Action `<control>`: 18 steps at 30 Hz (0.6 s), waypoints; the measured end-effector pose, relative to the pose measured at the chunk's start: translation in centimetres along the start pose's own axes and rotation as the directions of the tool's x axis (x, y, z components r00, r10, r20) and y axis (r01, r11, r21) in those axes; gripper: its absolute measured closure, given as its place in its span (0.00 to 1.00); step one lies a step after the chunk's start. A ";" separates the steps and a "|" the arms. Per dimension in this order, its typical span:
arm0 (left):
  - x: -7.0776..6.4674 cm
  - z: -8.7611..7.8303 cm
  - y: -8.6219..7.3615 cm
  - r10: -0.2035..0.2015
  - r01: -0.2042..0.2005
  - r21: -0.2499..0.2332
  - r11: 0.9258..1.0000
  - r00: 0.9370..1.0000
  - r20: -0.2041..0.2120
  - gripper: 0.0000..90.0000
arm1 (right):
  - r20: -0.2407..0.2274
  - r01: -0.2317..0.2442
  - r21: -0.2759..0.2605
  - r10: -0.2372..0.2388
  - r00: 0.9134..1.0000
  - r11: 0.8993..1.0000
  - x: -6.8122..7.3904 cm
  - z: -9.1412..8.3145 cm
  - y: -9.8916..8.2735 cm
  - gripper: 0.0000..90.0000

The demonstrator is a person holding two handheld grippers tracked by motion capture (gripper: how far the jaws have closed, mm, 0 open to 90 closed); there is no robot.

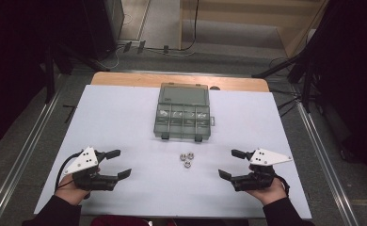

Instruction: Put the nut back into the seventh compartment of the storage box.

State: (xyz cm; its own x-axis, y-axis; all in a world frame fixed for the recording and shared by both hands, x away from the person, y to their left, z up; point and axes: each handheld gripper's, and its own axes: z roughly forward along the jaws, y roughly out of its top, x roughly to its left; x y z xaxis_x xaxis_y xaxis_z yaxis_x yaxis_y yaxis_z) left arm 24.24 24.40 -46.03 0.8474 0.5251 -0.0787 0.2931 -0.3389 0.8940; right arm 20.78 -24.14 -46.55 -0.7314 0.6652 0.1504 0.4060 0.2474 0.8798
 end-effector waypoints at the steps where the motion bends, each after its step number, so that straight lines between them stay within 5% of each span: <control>1: 0.0 0.0 0.0 -0.001 0.001 0.000 1.000 1.000 0.000 0.25 | -0.003 -0.003 0.002 0.003 1.000 1.000 0.0 0.0 0.0 0.16; 6: 0.1 0.0 0.0 -0.004 0.004 0.001 1.000 1.000 -0.008 0.25 | -0.002 0.002 0.015 -0.002 1.000 1.000 0.0 0.1 0.0 0.16; 10: 0.2 0.1 -0.1 -0.026 0.027 0.045 0.999 1.000 -0.018 0.25 | -0.002 0.008 0.039 -0.008 1.000 0.999 0.0 0.2 0.0 0.16; 18: 0.2 0.5 -0.3 0.007 0.003 0.161 0.987 0.998 -0.065 0.25 | -0.007 -0.001 0.087 0.001 1.000 0.996 0.0 0.5 -0.2 0.16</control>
State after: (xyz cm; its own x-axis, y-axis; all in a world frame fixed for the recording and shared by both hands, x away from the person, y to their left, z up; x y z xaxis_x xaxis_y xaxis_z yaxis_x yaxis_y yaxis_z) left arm 24.61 24.20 -46.51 0.8186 0.5727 -0.0432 0.3633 -0.4581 0.8112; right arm 21.00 -23.83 -46.95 -0.7345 0.6608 0.1544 0.4525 0.3074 0.8371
